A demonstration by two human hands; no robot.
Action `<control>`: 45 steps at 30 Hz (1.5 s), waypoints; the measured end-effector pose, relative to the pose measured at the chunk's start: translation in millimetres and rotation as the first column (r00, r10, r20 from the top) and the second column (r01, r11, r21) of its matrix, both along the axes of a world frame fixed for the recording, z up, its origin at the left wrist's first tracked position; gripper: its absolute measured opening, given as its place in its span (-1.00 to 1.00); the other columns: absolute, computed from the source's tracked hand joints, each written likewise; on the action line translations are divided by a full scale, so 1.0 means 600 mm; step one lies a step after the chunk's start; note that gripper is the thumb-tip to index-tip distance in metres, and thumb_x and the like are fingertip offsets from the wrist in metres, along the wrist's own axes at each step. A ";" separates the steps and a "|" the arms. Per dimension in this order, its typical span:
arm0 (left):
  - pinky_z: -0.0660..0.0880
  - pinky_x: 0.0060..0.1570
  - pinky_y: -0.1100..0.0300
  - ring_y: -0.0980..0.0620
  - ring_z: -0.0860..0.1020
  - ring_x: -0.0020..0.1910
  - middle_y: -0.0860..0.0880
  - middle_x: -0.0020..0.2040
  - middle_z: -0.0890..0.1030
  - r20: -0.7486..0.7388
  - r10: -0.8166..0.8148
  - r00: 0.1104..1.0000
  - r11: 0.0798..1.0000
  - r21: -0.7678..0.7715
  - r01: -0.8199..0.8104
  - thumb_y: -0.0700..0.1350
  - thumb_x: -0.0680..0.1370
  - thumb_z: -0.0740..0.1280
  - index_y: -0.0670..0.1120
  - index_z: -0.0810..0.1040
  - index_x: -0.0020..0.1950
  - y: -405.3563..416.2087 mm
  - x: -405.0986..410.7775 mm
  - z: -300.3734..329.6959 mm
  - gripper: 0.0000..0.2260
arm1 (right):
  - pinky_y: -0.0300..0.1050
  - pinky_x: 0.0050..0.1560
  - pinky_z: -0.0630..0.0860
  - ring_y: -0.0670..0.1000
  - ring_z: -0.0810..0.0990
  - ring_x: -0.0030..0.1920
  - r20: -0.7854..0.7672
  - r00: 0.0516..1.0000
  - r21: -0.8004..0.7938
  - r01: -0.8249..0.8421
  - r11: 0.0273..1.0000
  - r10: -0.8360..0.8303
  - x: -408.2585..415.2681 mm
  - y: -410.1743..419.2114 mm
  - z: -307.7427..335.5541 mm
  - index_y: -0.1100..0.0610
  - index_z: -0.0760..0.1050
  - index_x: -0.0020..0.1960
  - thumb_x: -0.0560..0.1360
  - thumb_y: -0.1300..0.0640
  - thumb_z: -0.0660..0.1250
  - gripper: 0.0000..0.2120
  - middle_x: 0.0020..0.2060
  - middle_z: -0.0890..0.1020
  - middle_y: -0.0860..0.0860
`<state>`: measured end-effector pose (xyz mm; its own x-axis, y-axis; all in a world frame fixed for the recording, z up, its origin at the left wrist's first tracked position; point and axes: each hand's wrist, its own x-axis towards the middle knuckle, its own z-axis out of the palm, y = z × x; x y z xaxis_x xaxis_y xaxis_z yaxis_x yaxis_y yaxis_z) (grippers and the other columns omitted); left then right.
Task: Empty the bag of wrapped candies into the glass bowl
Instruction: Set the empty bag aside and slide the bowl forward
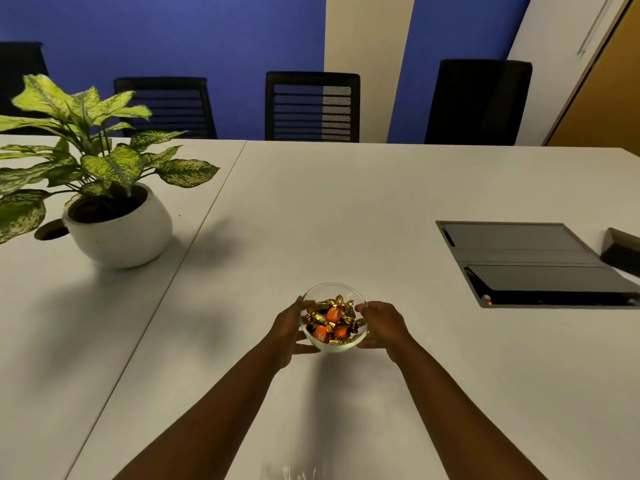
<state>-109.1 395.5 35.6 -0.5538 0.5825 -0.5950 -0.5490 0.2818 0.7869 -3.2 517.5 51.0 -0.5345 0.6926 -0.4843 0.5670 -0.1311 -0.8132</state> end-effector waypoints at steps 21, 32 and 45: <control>0.45 0.04 -0.07 -0.20 0.50 0.19 -0.22 0.33 0.49 -0.057 0.068 0.996 0.995 -0.072 -0.072 0.03 0.64 -0.06 -0.15 0.41 0.35 0.213 -0.216 -0.064 -0.57 | 0.18 0.13 0.58 0.27 0.66 -0.01 0.032 0.999 0.164 0.012 0.986 -0.017 -0.242 0.187 -0.078 0.26 0.58 0.08 0.54 0.13 0.16 -0.71 -0.09 0.66 0.22; 0.44 0.13 0.00 -0.08 0.48 0.07 -0.20 0.31 0.51 -0.189 0.082 0.978 0.989 -0.104 -0.103 0.06 0.64 -0.08 -0.15 0.44 0.31 0.242 -0.255 -0.102 -0.54 | 0.15 0.07 0.62 0.25 0.70 -0.13 0.046 0.998 0.148 0.035 0.988 -0.043 -0.288 0.208 -0.110 0.21 0.61 -0.01 0.52 0.11 0.18 -0.73 -0.43 0.56 0.03; 0.48 0.24 -0.17 -0.19 0.45 0.29 -0.21 0.31 0.49 -0.326 0.071 0.943 0.967 -0.209 -0.145 0.01 0.65 -0.07 -0.18 0.49 0.28 0.245 -0.257 -0.106 -0.55 | 0.13 0.06 0.62 0.20 0.64 -0.23 0.061 0.997 0.122 0.031 0.992 -0.039 -0.291 0.214 -0.111 0.23 0.57 0.09 0.53 0.07 0.21 -0.71 -0.43 0.49 0.02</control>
